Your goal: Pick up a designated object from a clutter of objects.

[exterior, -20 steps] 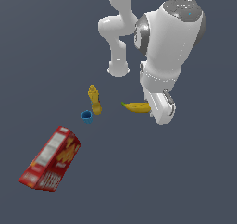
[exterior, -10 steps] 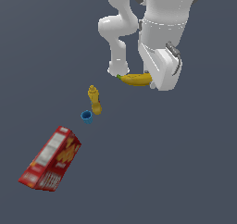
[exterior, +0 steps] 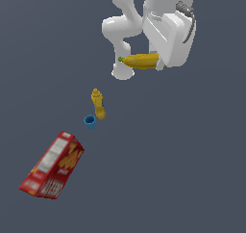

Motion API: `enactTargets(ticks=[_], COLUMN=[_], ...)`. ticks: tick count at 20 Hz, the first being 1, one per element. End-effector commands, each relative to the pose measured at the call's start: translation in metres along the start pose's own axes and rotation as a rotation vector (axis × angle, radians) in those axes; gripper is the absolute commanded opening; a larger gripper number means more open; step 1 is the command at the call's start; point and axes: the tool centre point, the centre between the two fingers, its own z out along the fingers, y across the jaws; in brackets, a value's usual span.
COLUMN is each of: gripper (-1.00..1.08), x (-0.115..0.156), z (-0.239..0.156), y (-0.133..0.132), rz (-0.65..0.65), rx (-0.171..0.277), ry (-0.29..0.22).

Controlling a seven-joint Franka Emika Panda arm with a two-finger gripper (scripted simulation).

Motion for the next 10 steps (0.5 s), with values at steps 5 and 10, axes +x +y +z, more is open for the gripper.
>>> enactTargets(ticks=[5,10], gripper=[-1.0,-1.0], x=[0.0009,0.0005], z=[-0.0121,-0.0086], y=[0.0025,0.0007], rz=[-0.001,-0.001], rx=[0.001,0.001], ry=[0.0,0.0])
